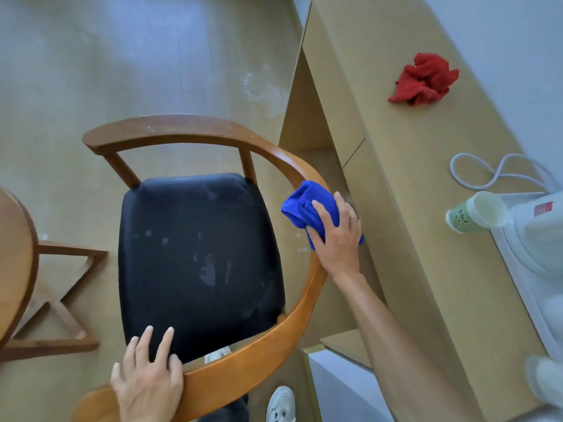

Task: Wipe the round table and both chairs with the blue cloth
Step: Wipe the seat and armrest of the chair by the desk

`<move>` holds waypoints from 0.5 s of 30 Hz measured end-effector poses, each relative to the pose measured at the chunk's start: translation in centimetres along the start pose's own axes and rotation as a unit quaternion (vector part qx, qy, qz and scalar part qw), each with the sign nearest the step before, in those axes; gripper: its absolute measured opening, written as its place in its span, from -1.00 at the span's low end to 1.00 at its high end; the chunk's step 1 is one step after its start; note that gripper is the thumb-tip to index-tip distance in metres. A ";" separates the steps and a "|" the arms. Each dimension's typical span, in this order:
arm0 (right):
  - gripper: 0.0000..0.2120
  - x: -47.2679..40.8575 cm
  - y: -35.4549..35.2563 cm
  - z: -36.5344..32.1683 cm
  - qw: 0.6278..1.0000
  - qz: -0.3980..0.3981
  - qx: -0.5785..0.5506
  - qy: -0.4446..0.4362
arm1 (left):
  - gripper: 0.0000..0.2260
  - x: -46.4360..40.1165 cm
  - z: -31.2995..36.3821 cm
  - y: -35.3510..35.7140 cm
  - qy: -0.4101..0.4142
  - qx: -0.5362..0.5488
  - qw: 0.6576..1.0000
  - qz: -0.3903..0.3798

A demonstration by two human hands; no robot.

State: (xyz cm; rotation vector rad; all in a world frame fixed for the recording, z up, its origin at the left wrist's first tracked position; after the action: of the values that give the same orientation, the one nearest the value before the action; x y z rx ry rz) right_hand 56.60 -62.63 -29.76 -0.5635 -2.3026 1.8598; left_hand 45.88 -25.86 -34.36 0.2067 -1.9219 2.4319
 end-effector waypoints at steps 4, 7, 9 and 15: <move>-0.49 2.1 0.5 -0.8 0.997 0.017 0.018 0.080 | -0.50 -1.7 8.7 2.1 0.101 0.033 0.987 -0.120; -0.50 4.0 1.7 -1.1 0.994 0.044 0.045 0.092 | -0.39 -2.1 17.2 4.8 0.172 0.051 0.964 -0.196; -0.50 4.8 2.4 -0.6 0.995 0.060 0.042 0.073 | -0.47 -2.0 21.3 6.4 0.203 0.054 0.956 -0.206; -0.53 1.4 1.3 1.0 0.994 0.064 -0.013 -0.089 | -0.44 -2.2 22.6 8.6 0.179 0.104 0.949 -0.240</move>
State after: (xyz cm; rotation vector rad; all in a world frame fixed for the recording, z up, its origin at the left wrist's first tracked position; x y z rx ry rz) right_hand 55.29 -62.81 -31.44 -0.5841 -2.4587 2.0160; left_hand 48.94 -49.74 -37.84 0.1944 -1.2856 2.1530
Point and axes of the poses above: each hand's wrist, its own x-axis away from the middle knuckle, its own y-axis out of the palm, z = x × y, the point moved 4 cm from there along -x, towards the middle knuckle, and after that the axes turned 5 degrees about y, right-handed, at the moved point
